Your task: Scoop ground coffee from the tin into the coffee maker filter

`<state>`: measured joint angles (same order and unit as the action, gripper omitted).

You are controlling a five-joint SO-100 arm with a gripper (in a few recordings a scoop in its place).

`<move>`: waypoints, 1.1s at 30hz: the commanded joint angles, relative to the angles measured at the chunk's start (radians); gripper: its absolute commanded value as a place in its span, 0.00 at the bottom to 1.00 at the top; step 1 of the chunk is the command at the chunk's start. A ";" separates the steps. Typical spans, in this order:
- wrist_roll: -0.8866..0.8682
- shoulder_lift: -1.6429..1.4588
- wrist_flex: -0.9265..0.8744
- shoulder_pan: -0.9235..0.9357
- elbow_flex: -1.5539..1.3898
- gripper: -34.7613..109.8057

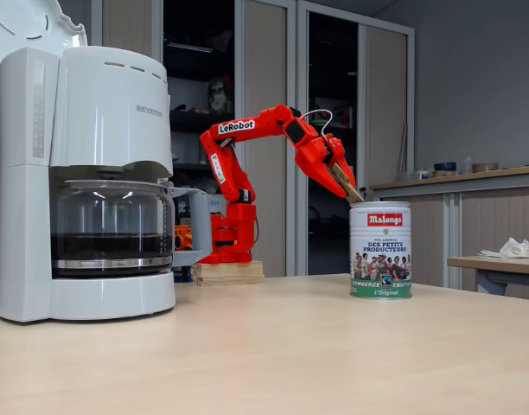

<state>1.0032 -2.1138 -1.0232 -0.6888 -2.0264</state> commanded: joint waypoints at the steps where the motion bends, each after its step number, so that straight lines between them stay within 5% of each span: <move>1: 0.000 -0.002 -0.026 -0.051 -0.002 0.24; 33: -0.037 0.028 -0.146 -0.141 0.120 0.24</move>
<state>0.9664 -2.0785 -1.1459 -0.8069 -1.9420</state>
